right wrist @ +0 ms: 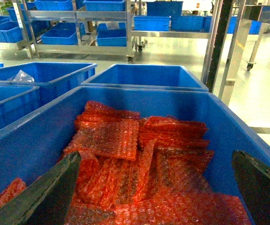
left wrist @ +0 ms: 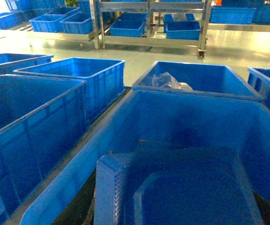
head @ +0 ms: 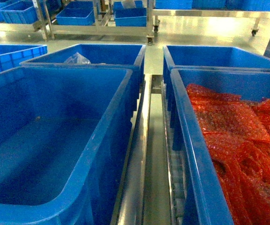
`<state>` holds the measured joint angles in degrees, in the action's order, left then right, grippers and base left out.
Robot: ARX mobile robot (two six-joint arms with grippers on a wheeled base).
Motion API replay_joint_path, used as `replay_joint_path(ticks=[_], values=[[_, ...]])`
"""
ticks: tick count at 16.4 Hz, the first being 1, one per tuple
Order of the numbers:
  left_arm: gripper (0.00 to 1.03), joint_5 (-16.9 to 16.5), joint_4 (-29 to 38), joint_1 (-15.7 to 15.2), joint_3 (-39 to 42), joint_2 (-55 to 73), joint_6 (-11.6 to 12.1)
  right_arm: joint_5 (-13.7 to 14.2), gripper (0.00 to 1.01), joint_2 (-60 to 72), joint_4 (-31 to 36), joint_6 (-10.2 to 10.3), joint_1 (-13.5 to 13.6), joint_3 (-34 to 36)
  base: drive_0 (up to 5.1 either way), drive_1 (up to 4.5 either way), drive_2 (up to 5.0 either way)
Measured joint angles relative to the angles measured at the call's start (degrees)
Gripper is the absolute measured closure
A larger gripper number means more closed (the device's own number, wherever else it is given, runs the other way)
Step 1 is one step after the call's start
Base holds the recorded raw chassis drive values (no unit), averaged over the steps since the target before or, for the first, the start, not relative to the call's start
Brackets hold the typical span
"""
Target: Pick blue part to blue bin on bottom shelf
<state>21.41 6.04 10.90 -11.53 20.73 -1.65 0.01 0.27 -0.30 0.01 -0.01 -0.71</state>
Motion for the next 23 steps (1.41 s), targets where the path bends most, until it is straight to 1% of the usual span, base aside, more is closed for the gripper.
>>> replay_joint_path(ticks=[23], values=[[0.59,0.02,0.0,0.0,0.0,0.0,0.0,0.0,0.03,0.0,0.0,0.0,0.0,0.0,0.0,0.0,0.0]])
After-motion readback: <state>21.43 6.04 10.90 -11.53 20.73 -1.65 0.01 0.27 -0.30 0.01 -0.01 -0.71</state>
